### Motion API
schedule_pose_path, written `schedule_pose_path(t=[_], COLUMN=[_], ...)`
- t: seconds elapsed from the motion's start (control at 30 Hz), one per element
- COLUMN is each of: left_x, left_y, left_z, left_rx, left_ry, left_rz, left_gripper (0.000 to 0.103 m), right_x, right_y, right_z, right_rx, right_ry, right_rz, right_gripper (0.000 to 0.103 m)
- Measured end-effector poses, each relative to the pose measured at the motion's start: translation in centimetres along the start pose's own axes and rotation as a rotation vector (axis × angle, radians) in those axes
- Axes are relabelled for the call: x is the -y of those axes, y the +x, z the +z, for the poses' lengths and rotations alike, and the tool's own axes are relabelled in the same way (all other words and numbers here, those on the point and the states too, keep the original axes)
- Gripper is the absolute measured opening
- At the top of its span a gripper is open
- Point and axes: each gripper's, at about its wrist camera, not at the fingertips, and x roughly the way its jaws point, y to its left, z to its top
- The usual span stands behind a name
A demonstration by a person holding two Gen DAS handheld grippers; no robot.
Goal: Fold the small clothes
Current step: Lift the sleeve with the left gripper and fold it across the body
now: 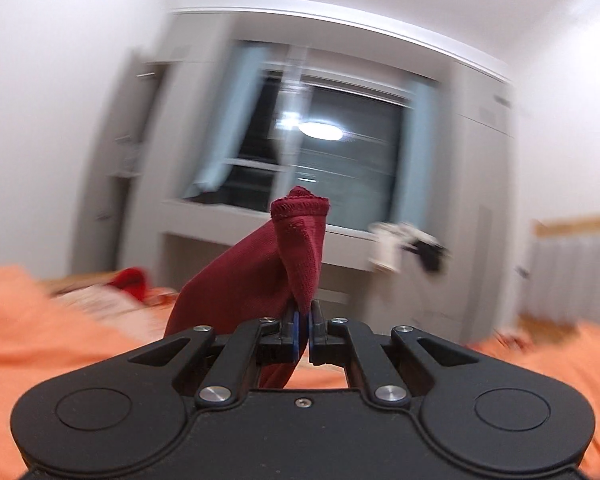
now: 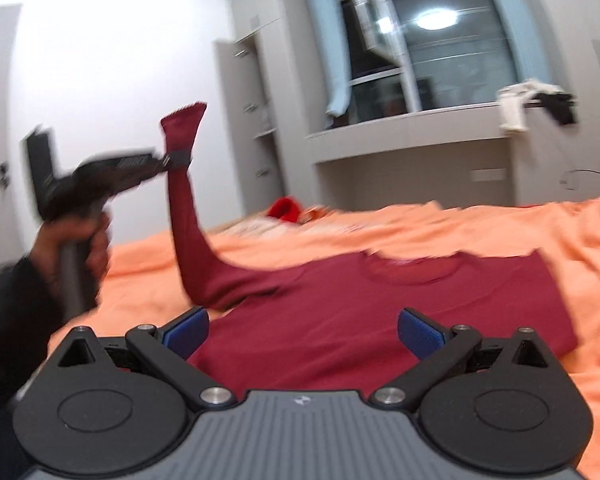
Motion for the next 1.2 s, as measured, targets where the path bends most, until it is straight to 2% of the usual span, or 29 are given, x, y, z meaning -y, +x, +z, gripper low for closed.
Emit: schedule_pose_path(t=[0.17, 0.27, 0.37, 0.63, 0.7, 0.73, 0.8, 0.93, 1.0, 1.07, 1.2], left_x=[7.6, 9.6, 11.4, 12.6, 12.6, 12.4, 11.7, 10.9, 10.6, 10.2, 9.4], left_y=[-0.5, -0.4, -1.2, -1.9, -2.2, -2.3, -2.3, -2.6, -2.8, -3.1, -3.6], left_z=[-3.3, -6.9, -10.4, -15.8, -16.1, -15.7, -15.6, -15.6, -15.6, -15.4, -14.9], left_rx=[-0.110, -0.213, -0.296, -0.432, -0.477, -0.510, -0.542, -0.589, -0.604, -0.623, -0.636], left_ry=[0.158, 0.212, 0.255, 0.321, 0.304, 0.286, 0.266, 0.285, 0.293, 0.306, 0.309], left_rz=[-0.177, -0.265, -0.321, -0.414, -0.444, -0.470, -0.501, -0.548, -0.589, -0.630, -0.707], left_gripper=[0.003, 0.003, 0.003, 0.006, 0.011, 0.017, 0.021, 0.035, 0.040, 0.045, 0.047], right_x=[2.7, 4.3, 5.1, 5.2, 5.0, 5.0, 4.9, 4.7, 4.7, 4.7, 4.0], right_y=[-1.6, -2.2, -2.2, -1.2, -0.8, -0.7, -0.1, 1.4, 2.0, 2.5, 3.8], right_z=[1.0, 1.0, 0.8, 0.2, -0.2, -0.3, -0.6, -1.1, -1.4, -1.6, -2.0], right_rx=[0.071, 0.084, 0.077, 0.035, 0.018, 0.009, -0.014, -0.085, -0.118, -0.155, -0.221], right_ry=[0.059, 0.085, 0.106, 0.095, 0.084, 0.077, 0.062, 0.042, 0.055, 0.083, 0.078], right_rz=[-0.115, -0.158, -0.180, -0.188, -0.192, -0.194, -0.203, -0.228, -0.214, -0.163, -0.108], right_gripper=[0.103, 0.103, 0.103, 0.103, 0.103, 0.103, 0.103, 0.103, 0.103, 0.102, 0.088])
